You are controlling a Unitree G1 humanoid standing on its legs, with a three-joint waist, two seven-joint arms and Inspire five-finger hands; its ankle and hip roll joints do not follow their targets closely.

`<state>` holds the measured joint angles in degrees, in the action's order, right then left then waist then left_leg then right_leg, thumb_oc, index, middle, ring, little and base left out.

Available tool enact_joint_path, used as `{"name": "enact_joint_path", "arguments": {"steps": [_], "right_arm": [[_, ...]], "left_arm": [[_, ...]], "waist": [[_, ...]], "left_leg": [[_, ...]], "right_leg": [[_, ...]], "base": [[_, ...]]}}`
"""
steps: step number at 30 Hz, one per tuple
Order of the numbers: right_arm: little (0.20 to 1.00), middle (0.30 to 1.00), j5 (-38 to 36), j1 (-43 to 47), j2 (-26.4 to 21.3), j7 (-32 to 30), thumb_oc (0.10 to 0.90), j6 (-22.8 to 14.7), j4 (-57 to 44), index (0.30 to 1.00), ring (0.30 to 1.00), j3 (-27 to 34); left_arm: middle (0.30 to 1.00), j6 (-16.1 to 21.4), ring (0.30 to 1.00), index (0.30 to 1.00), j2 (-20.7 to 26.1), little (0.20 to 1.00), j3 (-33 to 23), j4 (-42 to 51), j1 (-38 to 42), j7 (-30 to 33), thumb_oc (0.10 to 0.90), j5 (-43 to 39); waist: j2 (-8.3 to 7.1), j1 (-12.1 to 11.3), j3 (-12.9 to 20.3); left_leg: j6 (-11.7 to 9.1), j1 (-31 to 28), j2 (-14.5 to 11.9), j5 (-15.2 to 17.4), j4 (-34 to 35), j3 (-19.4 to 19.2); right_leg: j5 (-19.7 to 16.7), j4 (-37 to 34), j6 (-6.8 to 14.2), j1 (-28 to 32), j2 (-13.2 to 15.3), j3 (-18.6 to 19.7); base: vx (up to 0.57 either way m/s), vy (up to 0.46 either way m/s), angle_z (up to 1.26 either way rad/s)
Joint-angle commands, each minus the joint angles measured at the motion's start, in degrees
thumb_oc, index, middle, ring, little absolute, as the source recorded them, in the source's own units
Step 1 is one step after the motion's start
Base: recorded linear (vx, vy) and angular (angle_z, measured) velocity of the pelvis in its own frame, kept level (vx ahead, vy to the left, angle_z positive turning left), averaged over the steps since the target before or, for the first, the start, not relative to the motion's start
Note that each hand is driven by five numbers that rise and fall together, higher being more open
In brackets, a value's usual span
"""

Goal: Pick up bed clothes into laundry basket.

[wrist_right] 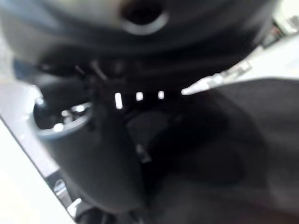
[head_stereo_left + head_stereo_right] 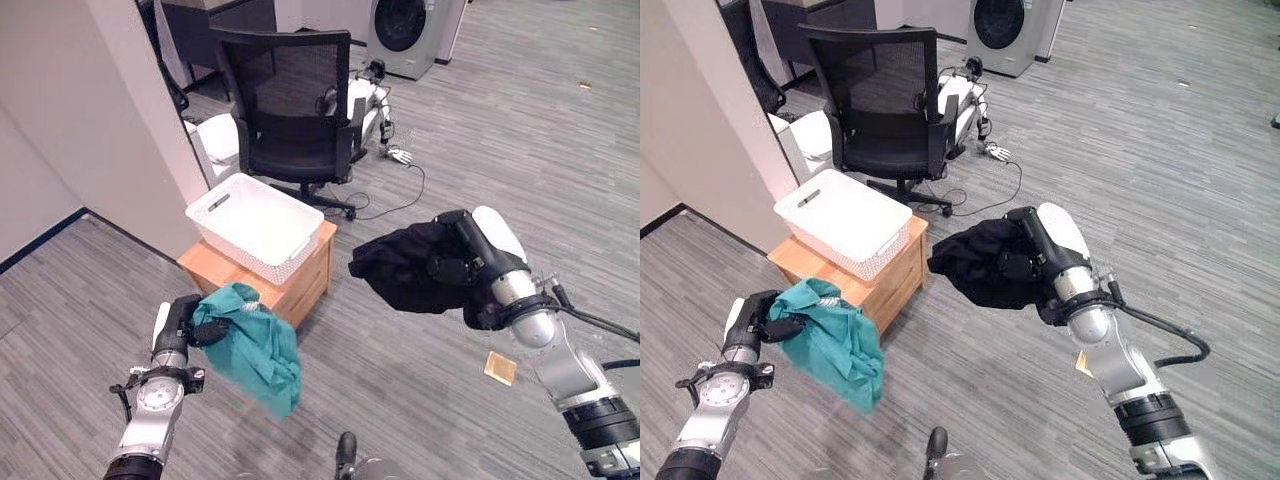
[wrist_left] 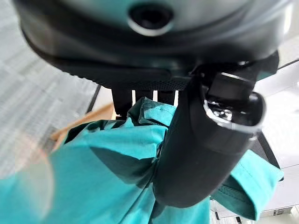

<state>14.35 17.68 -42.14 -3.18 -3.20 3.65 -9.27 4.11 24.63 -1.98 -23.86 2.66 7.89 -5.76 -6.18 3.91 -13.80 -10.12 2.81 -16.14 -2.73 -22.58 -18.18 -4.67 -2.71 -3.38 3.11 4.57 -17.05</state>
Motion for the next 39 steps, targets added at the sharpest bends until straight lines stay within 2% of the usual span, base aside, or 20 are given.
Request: {"name": "enact_joint_path", "arguments": {"steps": [1, 2, 4, 7, 8, 11, 13, 15, 16, 17, 20, 21, 25, 30, 33, 39], "right_arm": [[0.300, 0.300, 0.47, 7.41, -3.30, -3.70, 0.400, -4.13, -4.27, 0.300, 0.300, 1.73], [0.300, 0.300, 0.87, 8.37, -4.52, -3.59, 0.400, -3.98, -3.48, 0.300, 0.300, 1.41], [0.300, 0.300, 1.60, 9.48, -4.89, -3.54, 0.400, -3.47, -2.98, 0.300, 0.300, 0.67], [0.300, 0.300, 1.56, 10.30, -4.90, -3.71, 0.400, -3.36, -2.30, 0.300, 0.300, 0.39], [0.300, 0.300, 1.83, 12.58, -5.19, -4.05, 0.400, -2.81, -1.48, 0.300, 0.300, -0.60], [0.300, 0.300, 1.87, 17.09, -5.22, -4.24, 0.400, -1.94, 0.19, 0.300, 0.300, -2.65], [0.300, 0.300, 1.66, 18.82, -4.69, -4.34, 0.400, -1.71, 0.98, 0.300, 0.300, -3.82], [0.300, 0.300, 1.56, 20.15, -4.32, -4.36, 0.400, -1.63, 1.71, 0.300, 0.300, -4.89], [0.300, 0.300, 1.22, 23.32, -3.53, -4.70, 0.400, -0.99, 3.60, 0.300, 0.300, -6.83], [0.300, 0.300, 1.13, 24.08, -3.05, -4.74, 0.400, -0.81, 3.82, 0.300, 0.300, -7.45], [0.300, 0.300, 0.72, 24.97, -1.14, -4.58, 0.400, -0.29, 3.56, 0.300, 0.300, -8.08], [0.300, 0.300, 0.97, 25.96, -0.71, -4.57, 0.400, -0.22, 4.07, 0.300, 0.300, -8.58], [0.300, 0.300, 0.97, 27.94, 0.53, -3.80, 0.400, 0.08, 5.43, 0.300, 0.300, -10.86], [0.300, 0.300, 0.46, 29.75, 1.53, -3.07, 0.400, 0.15, 8.14, 0.300, 0.300, -13.43], [0.300, 0.300, 0.61, 33.01, 2.46, -2.77, 0.400, 0.28, 12.15, 0.300, 0.300, -16.32], [0.300, 0.300, 1.21, 37.02, 2.99, -2.80, 0.400, 0.79, 17.59, 0.300, 0.300, -19.43]], "left_arm": [[0.300, 5.44, 0.300, 0.300, 5.89, 0.300, -2.29, 6.53, -0.32, 0.92, 0.400, -1.64], [0.300, 4.97, 0.300, 0.300, 5.96, 0.300, -1.78, 5.74, -0.42, 0.00, 0.400, -2.76], [0.300, 4.60, 0.300, 0.300, 5.75, 0.300, -0.79, 4.98, -0.44, -0.42, 0.400, -3.08], [0.300, 4.31, 0.300, 0.300, 5.94, 0.300, -0.21, 4.43, 0.03, -0.77, 0.400, -3.43], [0.300, 4.06, 0.300, 0.300, 6.45, 0.300, 0.28, 4.18, -0.20, -1.01, 0.400, -3.09], [0.300, 4.11, 0.300, 0.300, 7.85, 0.300, 0.48, 4.15, -0.42, -1.34, 0.400, -3.72], [0.300, 4.17, 0.300, 0.300, 8.10, 0.300, 0.29, 4.10, -0.36, -1.27, 0.400, -4.11], [0.300, 4.27, 0.300, 0.300, 8.36, 0.300, 0.24, 4.25, -0.44, -1.24, 0.400, -4.44], [0.300, 4.61, 0.300, 0.300, 8.81, 0.300, 0.72, 4.46, 0.08, -1.27, 0.400, -6.01], [0.300, 4.60, 0.300, 0.300, 9.00, 0.300, 0.85, 4.34, 0.27, -1.33, 0.400, -6.29], [0.300, 4.46, 0.300, 0.300, 9.30, 0.300, 0.67, 3.73, 0.46, -1.35, 0.400, -6.78], [0.300, 4.37, 0.300, 0.300, 9.36, 0.300, 0.62, 3.04, 0.50, -1.53, 0.400, -6.79], [0.300, 3.87, 0.300, 0.300, 8.31, 0.300, 0.15, 0.88, -1.31, -1.87, 0.400, -7.38], [0.300, 3.52, 0.300, 0.300, 7.48, 0.300, -1.06, -1.84, -3.63, -1.62, 0.400, -7.97], [0.300, 3.08, 0.300, 0.300, 7.63, 0.300, -1.38, -5.49, -4.71, -1.33, 0.400, -7.91], [0.300, 3.00, 0.300, 0.300, 8.72, 0.300, -2.62, -9.78, -5.29, -0.38, 0.400, -8.20]], "waist": [[0.12, -1.90, 4.64], [0.75, -2.09, 5.22], [0.27, -2.51, 5.56], [0.02, -2.30, 5.90], [-0.23, -2.52, 6.35], [-0.70, -2.86, 5.99], [-0.92, -2.93, 6.05], [-1.02, -3.04, 6.10], [-1.23, -2.39, 5.86], [-1.46, -2.24, 5.79], [-1.95, -2.62, 5.69], [-2.50, -2.83, 5.81], [-3.05, -4.16, 7.23], [-2.54, -4.85, 7.54], [-2.10, -6.36, 7.27], [-1.32, -7.71, 6.13]], "left_leg": [[2.00, -0.92, 1.61, 1.52, 12.88, -5.10], [1.96, -3.14, 1.51, -0.20, 18.73, -6.65], [2.49, -3.93, 2.85, -0.05, 19.71, -5.00], [3.06, -5.72, 3.64, -0.08, 22.12, -5.49], [4.18, -8.11, 4.72, -0.26, 25.44, -6.06], [5.24, -9.68, 5.29, 0.45, 27.22, -6.32], [5.49, -9.89, 5.82, 1.01, 27.48, -6.12], [5.50, -9.99, 6.04, 1.49, 27.58, -5.51], [5.42, -9.88, 6.37, 2.22, 27.58, -3.45], [5.37, -9.97, 6.50, 2.70, 27.58, -2.55], [4.87, -9.96, 6.25, 3.20, 27.58, -0.37], [4.84, -10.20, 6.45, 3.36, 27.58, -0.18], [4.76, -10.57, 6.69, 3.61, 27.58, 0.75], [4.30, -10.31, 6.36, 3.29, 27.58, 1.98], [3.82, -9.69, 6.09, 2.80, 27.58, 2.87], [3.08, -7.99, 5.50, 1.74, 27.58, 4.08]], "right_leg": [[4.32, -2.29, 10.68, 3.86, 6.51, -1.71], [4.93, -2.29, 10.97, 4.90, 6.45, -2.15], [4.30, -1.42, 10.89, 5.89, 6.73, -2.37], [4.17, 0.16, 11.21, 5.80, 7.14, -2.58], [4.50, 4.27, 11.78, 4.38, 7.96, -2.14], [4.17, 12.27, 13.54, 0.45, 9.19, -0.49], [3.94, 13.01, 13.71, -0.89, 9.76, 0.44], [3.75, 11.39, 13.68, -1.23, 9.79, 1.16], [2.91, 6.27, 13.69, -3.56, 8.46, 6.28], [2.22, 3.74, 13.79, -4.33, 7.92, 8.52], [0.29, 0.32, 14.41, -6.16, 8.16, 11.39], [-0.48, -1.01, 14.48, -5.22, 8.85, 10.53], [-0.99, -2.14, 14.33, -3.20, 9.11, 9.42], [-0.50, -2.29, 13.97, -1.41, 9.01, 7.45], [-0.01, -2.29, 13.69, -0.78, 8.84, 5.77], [0.50, -2.29, 13.39, -0.97, 8.54, 4.35]], "base": [[0.19, 0.209, 0.01], [0.22, 0.165, 0.00], [0.20, 0.179, 0.04], [0.07, 0.090, 0.03], [0.10, 0.161, 0.22], [0.07, 0.132, 0.14], [0.06, 0.044, 0.26], [0.09, -0.011, 0.17], [0.14, -0.051, 0.21], [0.17, -0.084, 0.31], [0.11, -0.062, 0.60], [0.11, -0.060, 0.94], [0.10, -0.043, 0.53], [0.09, -0.043, 0.15], [0.07, -0.046, 0.29], [0.04, -0.034, 0.18]]}}
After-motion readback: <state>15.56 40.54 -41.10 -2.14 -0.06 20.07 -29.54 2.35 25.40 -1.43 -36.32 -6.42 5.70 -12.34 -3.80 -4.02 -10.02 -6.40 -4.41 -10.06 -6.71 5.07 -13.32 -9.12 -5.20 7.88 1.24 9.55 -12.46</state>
